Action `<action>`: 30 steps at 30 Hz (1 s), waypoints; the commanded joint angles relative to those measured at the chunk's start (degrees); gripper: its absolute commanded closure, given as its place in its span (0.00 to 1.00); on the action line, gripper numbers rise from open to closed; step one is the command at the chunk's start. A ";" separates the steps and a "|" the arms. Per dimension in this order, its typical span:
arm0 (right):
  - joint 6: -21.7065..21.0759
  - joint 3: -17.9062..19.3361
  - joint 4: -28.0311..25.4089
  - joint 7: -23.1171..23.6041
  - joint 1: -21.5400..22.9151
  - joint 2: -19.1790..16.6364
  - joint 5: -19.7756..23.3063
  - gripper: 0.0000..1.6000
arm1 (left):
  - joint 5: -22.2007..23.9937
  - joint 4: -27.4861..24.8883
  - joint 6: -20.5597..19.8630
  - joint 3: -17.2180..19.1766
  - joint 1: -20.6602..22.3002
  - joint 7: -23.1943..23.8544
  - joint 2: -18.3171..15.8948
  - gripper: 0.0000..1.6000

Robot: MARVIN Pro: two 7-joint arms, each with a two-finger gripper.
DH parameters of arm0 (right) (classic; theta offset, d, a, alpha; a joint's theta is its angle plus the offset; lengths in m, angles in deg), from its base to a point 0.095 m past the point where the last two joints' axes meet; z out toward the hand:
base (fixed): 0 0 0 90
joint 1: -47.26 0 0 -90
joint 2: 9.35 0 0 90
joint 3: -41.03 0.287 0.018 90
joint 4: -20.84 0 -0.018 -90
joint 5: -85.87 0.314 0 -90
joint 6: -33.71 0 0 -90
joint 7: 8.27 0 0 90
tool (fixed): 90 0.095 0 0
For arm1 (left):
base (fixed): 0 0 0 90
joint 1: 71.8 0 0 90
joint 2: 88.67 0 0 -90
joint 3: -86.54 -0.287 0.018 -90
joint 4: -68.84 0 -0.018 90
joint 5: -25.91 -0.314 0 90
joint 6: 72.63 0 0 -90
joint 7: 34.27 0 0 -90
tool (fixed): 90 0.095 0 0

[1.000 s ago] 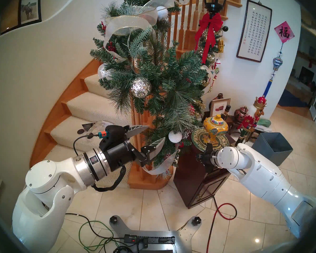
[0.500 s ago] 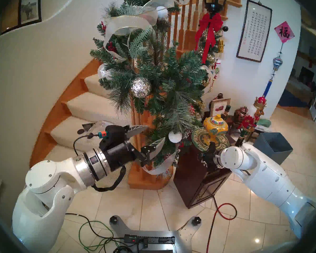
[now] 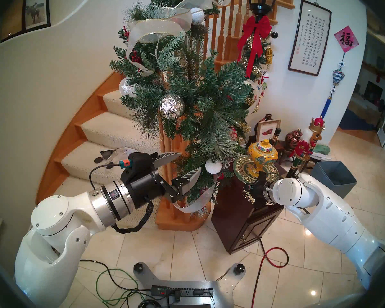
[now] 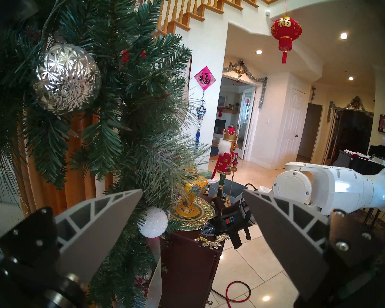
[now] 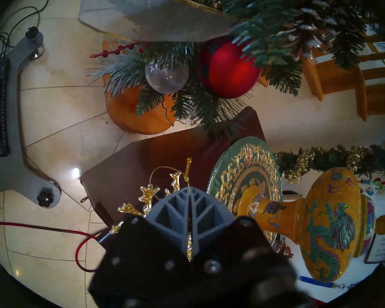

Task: Hang the ornament onto the Christmas-tree-style decoration

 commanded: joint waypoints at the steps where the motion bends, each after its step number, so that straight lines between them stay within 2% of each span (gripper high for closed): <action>1: -0.57 1.97 -1.81 -1.01 -0.59 -1.42 0.32 1.00 | 0.02 -0.31 0.09 0.06 0.05 0.03 0.02 0.00; 30: -2.45 9.36 -9.03 -4.71 -6.63 -4.96 5.06 1.00 | 0.02 -0.31 0.09 0.06 0.05 0.03 0.02 0.00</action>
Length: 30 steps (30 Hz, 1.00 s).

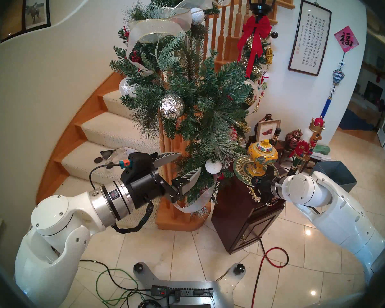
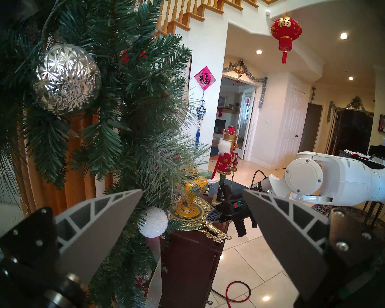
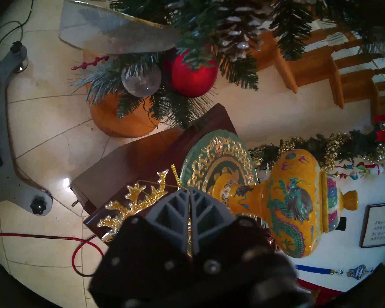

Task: Hang the ornament onto the Christmas-tree-style decoration

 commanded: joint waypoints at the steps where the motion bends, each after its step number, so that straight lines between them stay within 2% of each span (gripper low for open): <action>1: -0.19 2.68 -2.69 -1.38 -1.29 -1.66 0.50 1.00 | 0.02 -0.31 0.09 0.06 0.05 0.03 0.03 0.00; 30: -1.05 8.53 -6.25 -4.17 -5.27 -4.12 3.07 1.00 | 0.02 -0.31 0.09 0.06 0.05 0.03 0.03 0.00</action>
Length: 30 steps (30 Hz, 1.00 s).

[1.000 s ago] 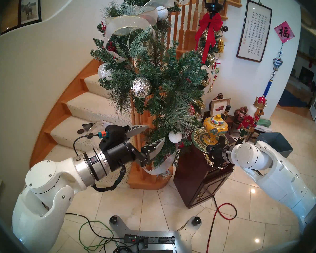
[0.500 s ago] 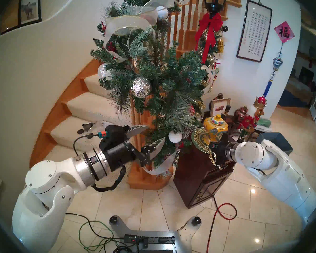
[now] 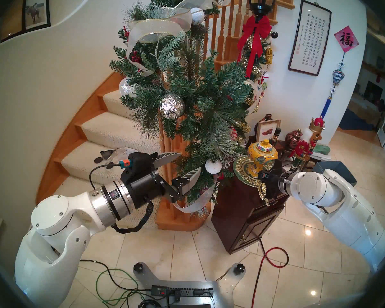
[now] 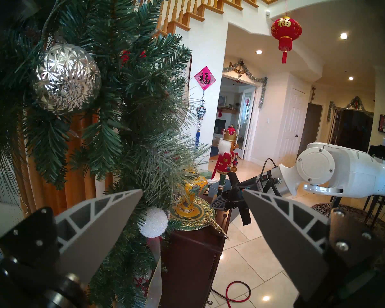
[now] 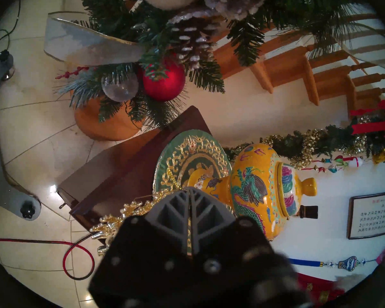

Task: Hang the ornament onto the Christmas-tree-style decoration

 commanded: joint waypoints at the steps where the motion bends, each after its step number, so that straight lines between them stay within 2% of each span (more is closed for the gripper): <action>1: 0.15 2.04 -0.86 -0.93 0.23 -0.96 -0.09 1.00 | 0.02 -0.31 0.09 0.06 0.05 0.03 0.03 0.00; 30: -0.37 10.80 -6.47 -1.25 -3.51 -3.29 4.10 1.00 | 0.03 -0.31 0.09 0.06 0.05 0.03 0.02 0.00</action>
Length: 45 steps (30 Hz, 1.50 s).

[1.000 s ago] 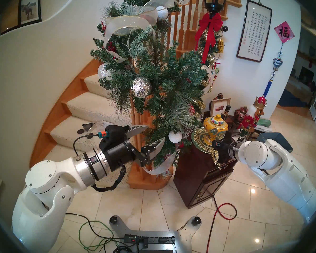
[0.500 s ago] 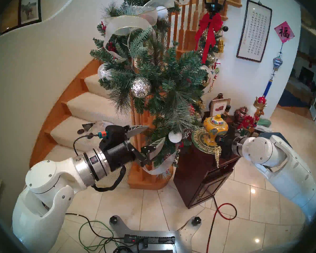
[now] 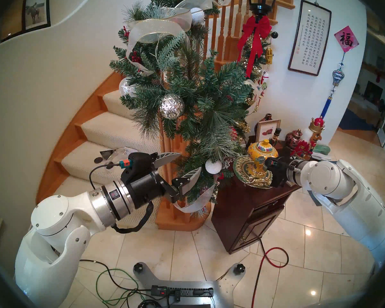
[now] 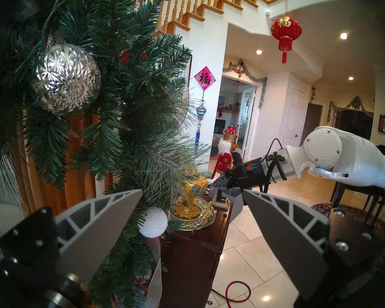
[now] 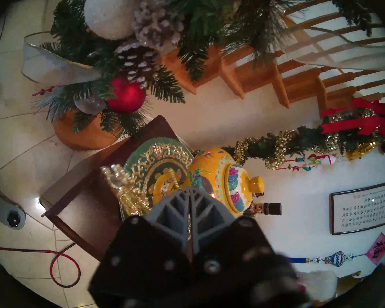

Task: Hang the ornament onto the Christmas-tree-style decoration

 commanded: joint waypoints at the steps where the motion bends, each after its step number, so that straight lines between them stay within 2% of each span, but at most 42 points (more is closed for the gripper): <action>1: -0.25 3.26 -2.18 -0.32 -0.96 -1.43 0.33 1.00 | 0.02 -0.31 0.09 0.06 0.05 0.03 0.02 0.00; 45: 0.28 13.13 -8.96 -0.16 -8.32 -2.47 3.69 1.00 | 0.02 -0.31 0.09 0.07 0.05 0.03 0.03 0.00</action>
